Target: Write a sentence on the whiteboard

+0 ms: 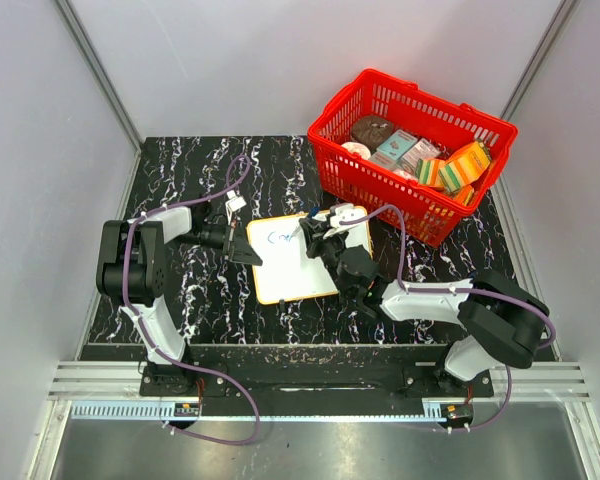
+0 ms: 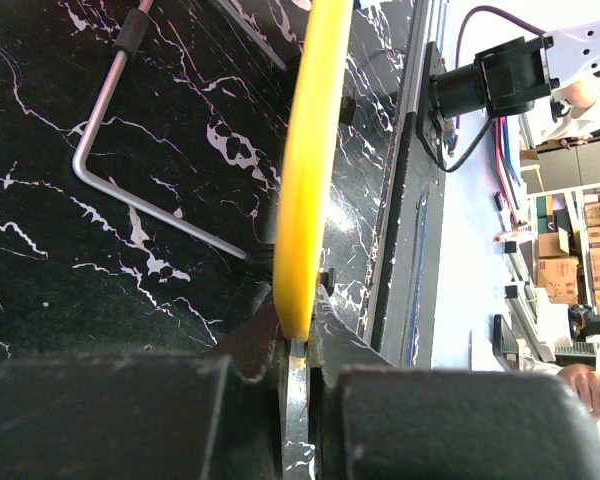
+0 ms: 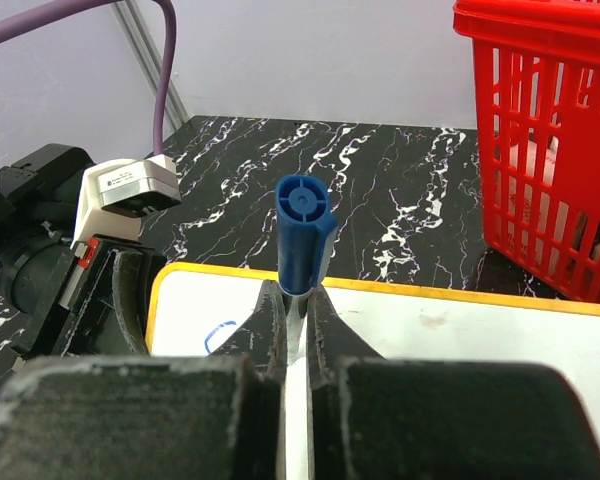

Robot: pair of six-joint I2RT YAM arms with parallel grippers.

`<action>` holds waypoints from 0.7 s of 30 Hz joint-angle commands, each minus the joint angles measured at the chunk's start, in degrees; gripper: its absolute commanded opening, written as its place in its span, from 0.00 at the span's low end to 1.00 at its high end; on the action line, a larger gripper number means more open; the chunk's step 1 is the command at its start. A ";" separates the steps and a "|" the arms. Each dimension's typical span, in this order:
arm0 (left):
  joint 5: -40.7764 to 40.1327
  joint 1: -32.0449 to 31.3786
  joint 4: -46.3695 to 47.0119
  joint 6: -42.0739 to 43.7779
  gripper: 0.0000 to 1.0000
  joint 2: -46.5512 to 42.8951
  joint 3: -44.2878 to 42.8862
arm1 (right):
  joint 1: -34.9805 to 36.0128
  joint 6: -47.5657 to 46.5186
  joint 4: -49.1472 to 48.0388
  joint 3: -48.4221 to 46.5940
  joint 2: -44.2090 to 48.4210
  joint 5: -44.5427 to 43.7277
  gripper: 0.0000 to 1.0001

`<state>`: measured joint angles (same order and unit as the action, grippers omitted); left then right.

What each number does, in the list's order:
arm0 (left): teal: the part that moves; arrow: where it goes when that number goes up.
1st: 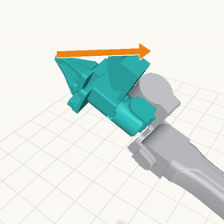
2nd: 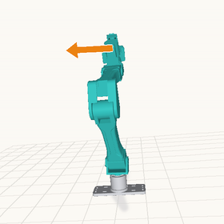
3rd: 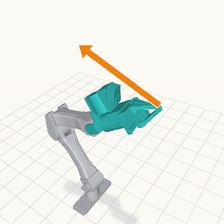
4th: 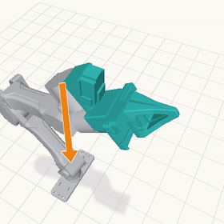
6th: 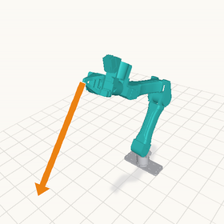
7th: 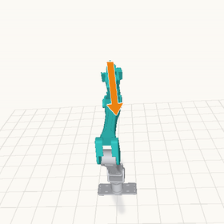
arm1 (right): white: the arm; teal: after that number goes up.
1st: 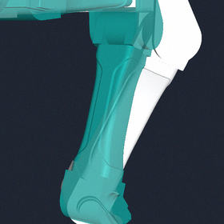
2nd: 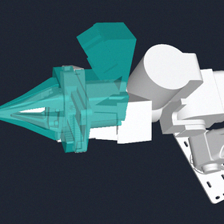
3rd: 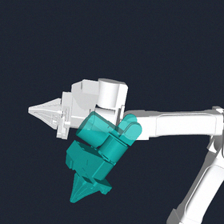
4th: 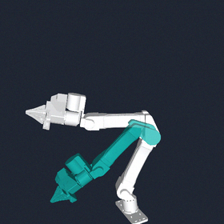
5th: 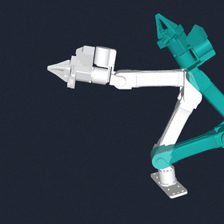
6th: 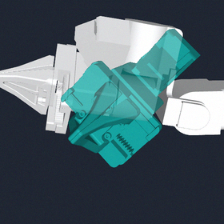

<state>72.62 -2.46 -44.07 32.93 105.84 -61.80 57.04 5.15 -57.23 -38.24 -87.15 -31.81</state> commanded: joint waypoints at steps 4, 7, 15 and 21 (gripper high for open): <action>-7.49 -0.62 -0.40 3.02 0.00 0.94 -0.86 | -0.79 1.62 0.89 1.50 1.81 0.79 0.00; -7.49 -0.62 -0.49 3.19 0.00 0.94 -0.86 | -0.79 1.53 1.33 1.59 2.08 1.31 0.00; -7.49 -0.62 -0.49 3.11 0.00 0.94 -0.78 | -0.79 1.88 1.77 2.11 2.43 1.84 0.00; -7.49 -0.62 -0.49 3.02 0.00 1.12 -0.87 | -0.79 1.36 1.69 2.64 3.57 1.40 0.00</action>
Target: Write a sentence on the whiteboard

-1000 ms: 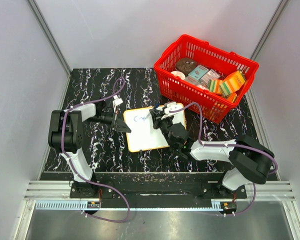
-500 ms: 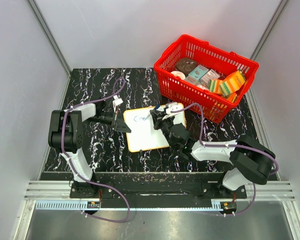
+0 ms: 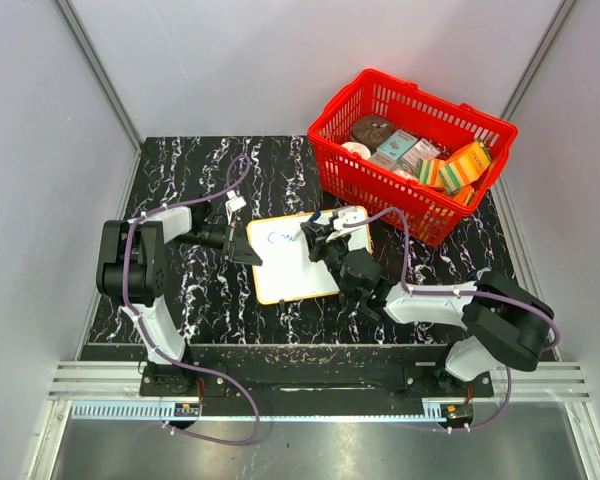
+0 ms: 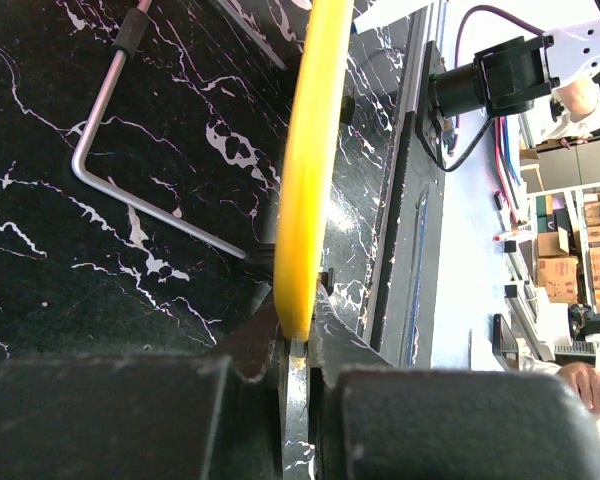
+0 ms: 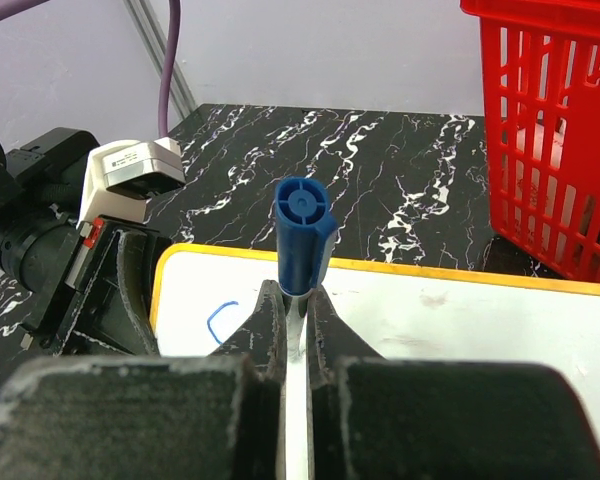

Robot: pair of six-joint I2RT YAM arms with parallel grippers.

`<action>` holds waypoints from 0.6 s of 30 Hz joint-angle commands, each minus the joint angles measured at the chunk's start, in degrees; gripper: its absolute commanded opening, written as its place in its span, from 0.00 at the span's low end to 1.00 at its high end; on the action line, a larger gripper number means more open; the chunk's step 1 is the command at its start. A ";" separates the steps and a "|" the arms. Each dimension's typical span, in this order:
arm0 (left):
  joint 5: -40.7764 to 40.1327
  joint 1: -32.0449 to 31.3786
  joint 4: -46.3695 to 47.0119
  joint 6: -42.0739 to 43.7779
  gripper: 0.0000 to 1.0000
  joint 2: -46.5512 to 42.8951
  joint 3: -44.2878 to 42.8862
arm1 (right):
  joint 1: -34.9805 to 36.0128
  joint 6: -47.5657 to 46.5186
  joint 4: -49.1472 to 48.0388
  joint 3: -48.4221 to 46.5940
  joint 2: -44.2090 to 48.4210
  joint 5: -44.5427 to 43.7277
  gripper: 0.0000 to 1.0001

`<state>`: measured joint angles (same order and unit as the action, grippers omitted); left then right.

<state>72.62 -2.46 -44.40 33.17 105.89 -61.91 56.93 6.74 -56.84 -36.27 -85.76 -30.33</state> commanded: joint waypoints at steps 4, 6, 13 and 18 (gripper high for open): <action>-7.58 -0.62 -0.16 2.78 0.00 1.16 -0.76 | -0.68 -0.94 0.33 1.03 3.05 -0.35 0.00; -7.58 -0.70 -0.16 2.69 0.00 1.16 -0.84 | -0.68 -0.94 -0.98 1.55 3.84 -0.26 0.00; -7.49 -0.62 -0.16 2.78 0.00 1.08 -0.76 | -0.68 -2.08 -2.23 1.82 8.14 0.18 0.00; -7.49 -0.62 -0.16 2.78 0.00 1.08 -0.76 | -0.85 -2.79 0.23 0.33 8.41 -0.26 0.00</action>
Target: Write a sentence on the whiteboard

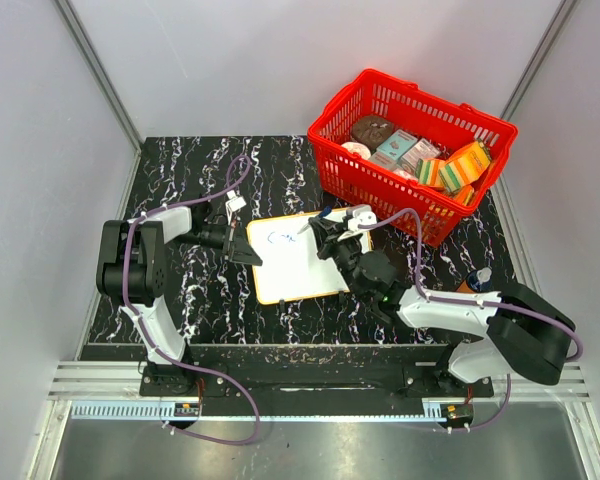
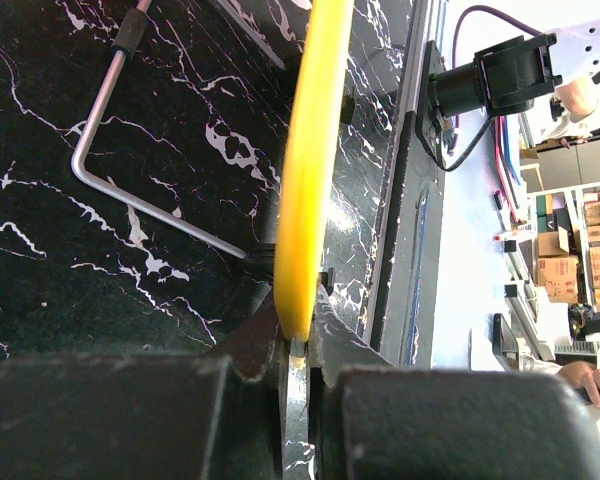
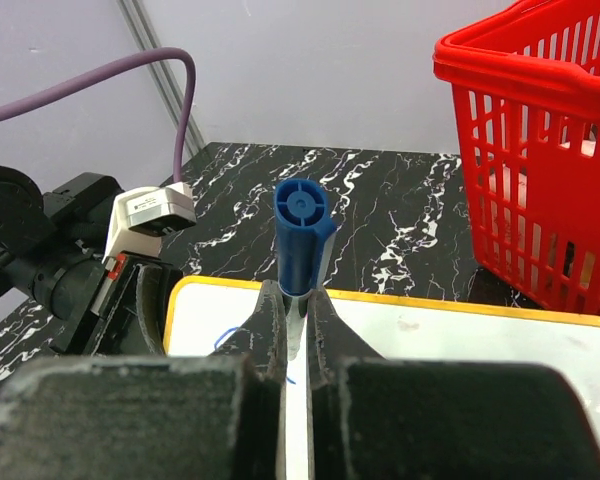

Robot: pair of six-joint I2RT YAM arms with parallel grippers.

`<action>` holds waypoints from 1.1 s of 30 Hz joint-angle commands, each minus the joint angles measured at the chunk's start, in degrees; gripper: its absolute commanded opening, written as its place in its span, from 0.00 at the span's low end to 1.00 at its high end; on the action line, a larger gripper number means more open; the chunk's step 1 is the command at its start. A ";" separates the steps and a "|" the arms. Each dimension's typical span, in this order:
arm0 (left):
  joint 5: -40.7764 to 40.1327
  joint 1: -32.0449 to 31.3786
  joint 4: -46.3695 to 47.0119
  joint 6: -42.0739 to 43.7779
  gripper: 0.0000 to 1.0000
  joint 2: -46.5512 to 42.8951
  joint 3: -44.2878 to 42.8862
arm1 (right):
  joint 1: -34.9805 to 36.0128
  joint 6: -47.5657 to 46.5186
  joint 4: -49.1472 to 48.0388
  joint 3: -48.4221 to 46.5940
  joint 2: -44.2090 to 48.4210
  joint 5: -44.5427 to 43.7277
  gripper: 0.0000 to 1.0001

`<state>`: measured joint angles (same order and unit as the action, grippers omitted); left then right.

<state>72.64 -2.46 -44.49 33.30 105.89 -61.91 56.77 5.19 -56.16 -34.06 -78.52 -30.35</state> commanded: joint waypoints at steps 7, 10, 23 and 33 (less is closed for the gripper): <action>-7.43 -0.62 0.02 2.82 0.00 0.81 -0.67 | -2.02 1.13 0.00 -2.15 0.56 1.95 0.00; -7.51 -0.62 -0.07 2.74 0.00 0.90 -0.67 | -2.98 2.71 -0.26 -1.27 1.26 4.06 0.00; -7.60 -0.62 -0.07 2.74 0.00 0.81 -0.67 | -5.71 4.83 1.40 0.14 4.34 8.29 0.00; -7.60 -0.62 -0.07 2.82 0.00 0.99 -0.76 | -5.71 3.77 2.28 -0.39 4.17 8.73 0.00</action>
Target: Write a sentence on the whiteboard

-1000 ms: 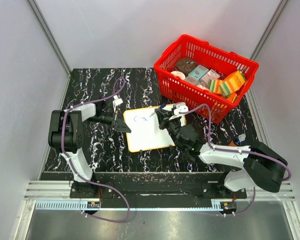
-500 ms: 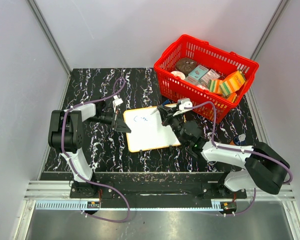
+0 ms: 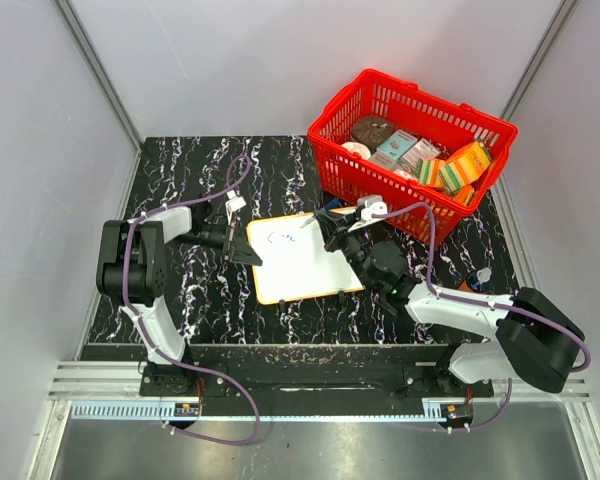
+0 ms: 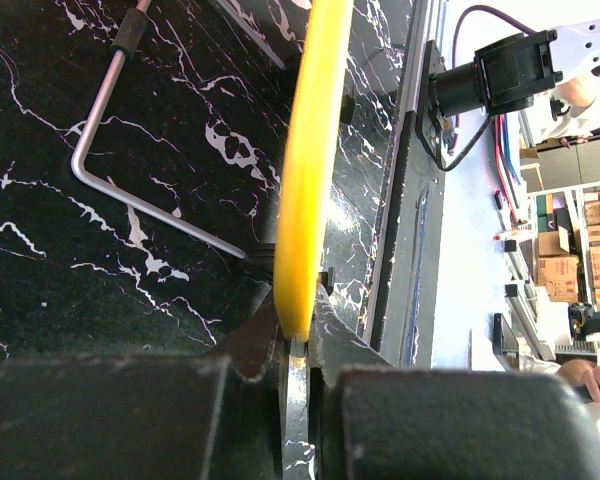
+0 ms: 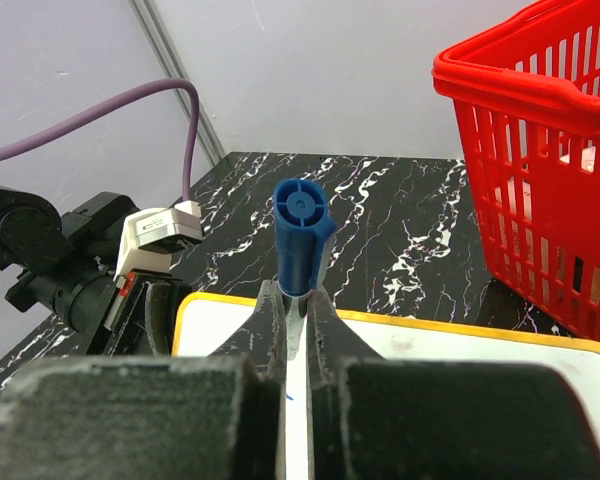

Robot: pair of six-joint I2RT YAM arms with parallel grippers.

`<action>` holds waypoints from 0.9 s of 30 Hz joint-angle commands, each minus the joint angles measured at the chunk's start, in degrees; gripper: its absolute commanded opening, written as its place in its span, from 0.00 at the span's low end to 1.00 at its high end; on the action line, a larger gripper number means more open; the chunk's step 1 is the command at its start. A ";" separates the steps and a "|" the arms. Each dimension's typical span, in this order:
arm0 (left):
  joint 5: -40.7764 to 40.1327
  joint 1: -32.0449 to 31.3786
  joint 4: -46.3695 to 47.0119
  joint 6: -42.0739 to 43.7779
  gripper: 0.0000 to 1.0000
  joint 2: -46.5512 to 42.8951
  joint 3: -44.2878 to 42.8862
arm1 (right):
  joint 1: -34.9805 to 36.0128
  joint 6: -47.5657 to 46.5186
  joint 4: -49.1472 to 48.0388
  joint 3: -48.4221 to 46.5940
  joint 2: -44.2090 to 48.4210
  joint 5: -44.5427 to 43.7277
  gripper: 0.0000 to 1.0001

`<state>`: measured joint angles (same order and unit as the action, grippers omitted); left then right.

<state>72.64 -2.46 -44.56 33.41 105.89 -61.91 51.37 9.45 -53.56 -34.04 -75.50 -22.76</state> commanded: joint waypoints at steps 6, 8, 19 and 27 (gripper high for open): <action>-7.60 -0.62 -0.01 2.54 0.00 1.08 -0.76 | -0.31 -1.54 0.56 -1.38 0.19 1.76 0.00; -7.60 -0.62 -0.01 2.63 0.00 1.16 -0.76 | -0.40 -1.98 0.83 -1.99 -0.25 2.02 0.00; -7.60 -0.62 -0.01 2.54 0.00 1.08 -0.76 | -0.31 -1.72 1.09 -4.80 -4.12 2.99 0.00; -7.52 -0.62 -0.01 2.54 0.00 0.90 -0.76 | -0.31 -1.37 0.65 -5.42 -6.40 2.64 0.00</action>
<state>72.64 -2.46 -44.58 33.41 105.89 -61.91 51.37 8.23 -51.09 -36.84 -80.75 -20.23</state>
